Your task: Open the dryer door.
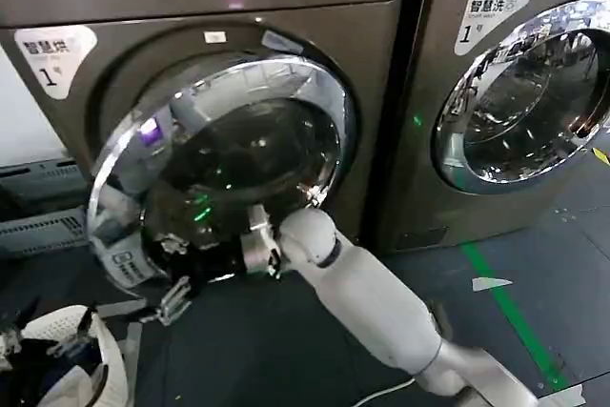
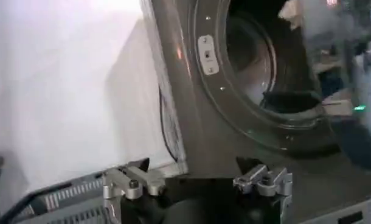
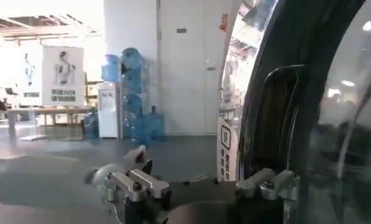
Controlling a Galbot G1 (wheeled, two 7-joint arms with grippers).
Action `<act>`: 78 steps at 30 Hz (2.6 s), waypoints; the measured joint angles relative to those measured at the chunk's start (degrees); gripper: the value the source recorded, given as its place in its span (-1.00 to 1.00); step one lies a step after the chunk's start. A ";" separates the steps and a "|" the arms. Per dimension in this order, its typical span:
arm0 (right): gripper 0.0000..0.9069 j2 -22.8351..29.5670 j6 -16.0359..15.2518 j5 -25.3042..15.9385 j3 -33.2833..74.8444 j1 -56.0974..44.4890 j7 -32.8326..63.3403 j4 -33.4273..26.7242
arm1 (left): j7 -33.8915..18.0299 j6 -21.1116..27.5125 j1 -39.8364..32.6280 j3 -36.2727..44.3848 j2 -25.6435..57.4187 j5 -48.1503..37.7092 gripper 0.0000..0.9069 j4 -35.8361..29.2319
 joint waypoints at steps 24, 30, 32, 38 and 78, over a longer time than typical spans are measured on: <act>1.00 -6.88 -0.05 3.02 3.77 -3.36 -6.35 5.50 | 9.10 0.45 -2.30 1.00 2.33 -6.93 1.00 -1.61; 1.00 -8.57 0.25 3.20 5.05 -4.00 -8.91 6.14 | 10.44 0.67 -2.60 1.96 2.64 -7.46 1.00 -2.23; 1.00 -9.00 0.31 3.20 5.46 -4.31 -9.11 6.40 | 10.74 0.70 -2.72 2.29 2.80 -7.44 1.00 -2.56; 1.00 -9.91 0.20 3.20 7.46 -5.58 -10.14 7.60 | 11.83 0.73 -2.89 3.15 3.35 -7.74 1.00 -2.96; 1.00 -17.00 2.92 0.99 39.72 -27.88 -14.14 13.57 | 16.92 2.84 -8.77 19.32 10.88 -7.60 1.00 -4.40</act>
